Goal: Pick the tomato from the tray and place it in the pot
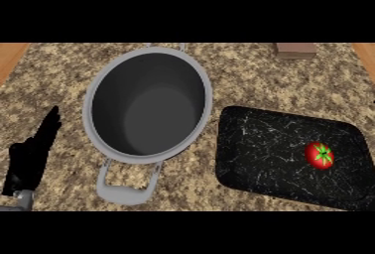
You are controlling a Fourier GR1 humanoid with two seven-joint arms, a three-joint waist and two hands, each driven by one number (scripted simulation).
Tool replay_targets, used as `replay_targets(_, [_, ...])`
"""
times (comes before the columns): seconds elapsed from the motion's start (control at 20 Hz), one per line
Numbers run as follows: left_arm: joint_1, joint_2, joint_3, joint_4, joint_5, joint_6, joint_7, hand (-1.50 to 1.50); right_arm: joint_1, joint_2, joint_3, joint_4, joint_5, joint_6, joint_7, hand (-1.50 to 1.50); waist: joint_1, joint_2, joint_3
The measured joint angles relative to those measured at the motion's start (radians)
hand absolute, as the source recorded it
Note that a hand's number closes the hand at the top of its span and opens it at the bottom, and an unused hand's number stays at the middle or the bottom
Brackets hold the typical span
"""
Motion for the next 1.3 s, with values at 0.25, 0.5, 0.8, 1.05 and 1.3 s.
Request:
replay_targets(0.25, [-0.01,-0.007,0.006,0.002,-0.007,-0.01,0.009,0.0,-0.119,0.003,0.119,-0.018,-0.023,0.145,0.2,-1.5,0.001,-0.001,0.001])
replay_targets(0.5, [-0.008,-0.009,0.033,0.006,-0.017,-0.027,0.017,0.0,-0.26,0.08,0.184,0.026,-0.043,0.265,0.344,-1.5,-0.008,-0.003,0.002])
replay_targets(0.8, [0.021,-0.03,0.053,-0.033,-0.045,-0.033,0.039,0.0,-0.365,0.201,0.233,0.108,0.036,0.342,0.432,-1.5,-0.017,-0.005,0.002])
replay_targets(1.05, [0.021,-0.043,0.085,-0.04,-0.058,-0.058,0.048,0.0,-0.41,0.279,0.244,0.171,0.125,0.39,0.452,-1.5,-0.022,-0.005,0.003])
replay_targets(1.3, [0.002,-0.077,0.108,-0.002,-0.098,-0.076,0.032,0.0,-0.414,0.353,0.228,0.206,0.201,0.431,0.453,-1.5,-0.027,-0.006,0.003])
